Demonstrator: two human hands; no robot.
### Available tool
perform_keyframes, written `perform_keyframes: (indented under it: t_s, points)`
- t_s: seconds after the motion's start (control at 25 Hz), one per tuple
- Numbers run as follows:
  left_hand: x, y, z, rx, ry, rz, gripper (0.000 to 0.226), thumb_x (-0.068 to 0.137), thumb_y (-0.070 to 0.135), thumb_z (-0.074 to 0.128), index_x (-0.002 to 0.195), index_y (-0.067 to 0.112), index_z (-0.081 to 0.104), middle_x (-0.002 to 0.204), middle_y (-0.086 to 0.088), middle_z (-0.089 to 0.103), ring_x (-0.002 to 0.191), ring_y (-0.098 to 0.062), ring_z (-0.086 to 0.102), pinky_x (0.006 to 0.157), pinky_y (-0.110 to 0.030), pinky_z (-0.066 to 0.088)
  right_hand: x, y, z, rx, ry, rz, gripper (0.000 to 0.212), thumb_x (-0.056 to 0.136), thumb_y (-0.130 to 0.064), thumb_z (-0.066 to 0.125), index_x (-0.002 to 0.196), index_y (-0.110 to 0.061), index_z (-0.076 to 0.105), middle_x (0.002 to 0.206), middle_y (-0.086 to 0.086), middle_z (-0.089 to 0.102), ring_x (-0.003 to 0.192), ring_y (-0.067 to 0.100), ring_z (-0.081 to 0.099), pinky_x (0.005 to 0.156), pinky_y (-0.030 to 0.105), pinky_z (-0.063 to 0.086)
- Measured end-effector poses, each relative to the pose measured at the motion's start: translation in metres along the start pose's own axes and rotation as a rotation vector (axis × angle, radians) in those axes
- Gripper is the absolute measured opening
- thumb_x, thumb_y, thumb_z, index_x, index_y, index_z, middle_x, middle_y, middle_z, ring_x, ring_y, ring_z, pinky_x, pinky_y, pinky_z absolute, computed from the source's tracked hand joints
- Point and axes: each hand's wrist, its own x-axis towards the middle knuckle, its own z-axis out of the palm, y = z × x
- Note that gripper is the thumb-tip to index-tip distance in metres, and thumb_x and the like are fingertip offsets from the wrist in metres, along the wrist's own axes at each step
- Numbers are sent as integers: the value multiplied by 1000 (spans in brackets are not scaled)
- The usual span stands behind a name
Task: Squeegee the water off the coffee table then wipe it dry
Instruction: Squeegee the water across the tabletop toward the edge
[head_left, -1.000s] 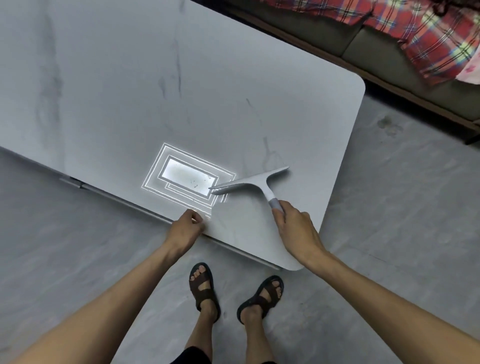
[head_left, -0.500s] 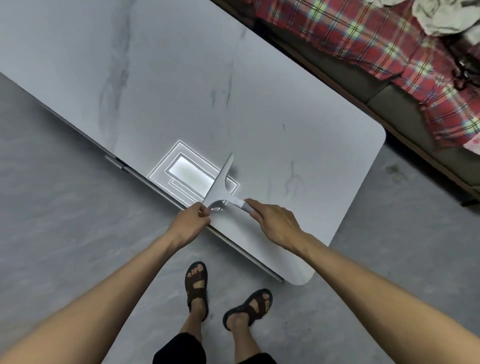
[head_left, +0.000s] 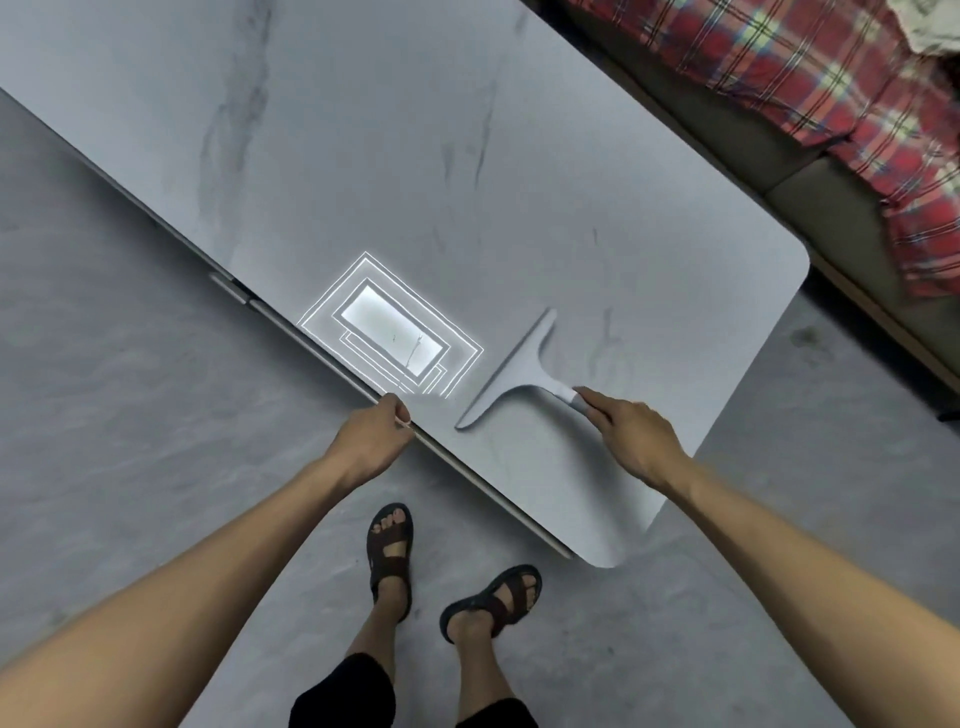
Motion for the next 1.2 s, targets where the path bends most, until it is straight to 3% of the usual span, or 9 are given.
perform_keyframes:
  t_s: [0.16,0.28,0.36,0.48,0.6,0.68,0.84,1.04,1.2]
  points:
    - [-13,29,-5,15,-70,44,18,88,22,52,105,19,51,108,-6,62,92,-24,59,70,-32,45,-55,43,-13,34,39,163,41,93,-71,17,123,-59,42,107,-11,70,97,25,63,68,35,44]
    - [-32,57,-16,-13,-92,72,19,88,22,53,106,18,53,110,-6,62,97,-26,61,78,-35,50,-89,42,-33,161,111,202,38,91,-73,21,112,-57,48,86,-15,68,83,21,63,69,38,49]
    - [-51,79,-24,-46,-102,83,17,86,20,54,103,20,54,107,-5,64,94,-27,62,73,-32,49,-110,42,-51,228,151,246,47,91,-71,23,96,-38,57,70,-8,62,70,21,59,67,36,50]
    - [-79,107,-39,-48,-87,106,14,84,20,55,98,22,57,104,-1,67,94,-26,64,67,-29,47,-134,47,-78,267,96,346,54,94,-61,31,72,-16,50,63,1,54,62,27,55,55,31,41]
    - [-112,129,-52,-62,-39,96,10,83,20,57,92,23,59,97,-1,69,91,-25,67,70,-31,50,-148,39,-99,779,-59,445,34,97,-40,46,89,-10,59,66,2,60,57,21,52,48,23,37]
    - [-146,148,-45,-150,-49,79,6,82,19,59,87,21,62,95,-6,72,87,-25,71,77,-35,53,-164,25,-116,1113,-245,414,25,98,-21,48,102,0,61,73,5,70,61,16,60,56,25,47]
    - [-225,187,-5,-367,-77,30,10,87,23,60,88,14,63,93,-11,75,86,-30,73,66,-28,51,-189,0,-131,1259,-537,248,21,98,-15,53,105,2,62,87,7,75,79,14,65,84,29,46]
    - [-344,222,56,-628,-3,-14,32,86,37,67,100,9,63,83,-6,76,74,-20,73,65,-27,55,-243,-16,-153,1158,-677,94,9,93,-12,61,86,-7,59,83,7,60,78,18,59,73,26,50]
    - [-428,224,91,-769,132,-18,23,81,34,71,90,13,65,80,-4,75,75,-17,72,68,-26,57,-294,-41,-153,971,-799,-43,14,92,-10,61,80,-9,55,80,11,54,79,25,53,78,28,47]
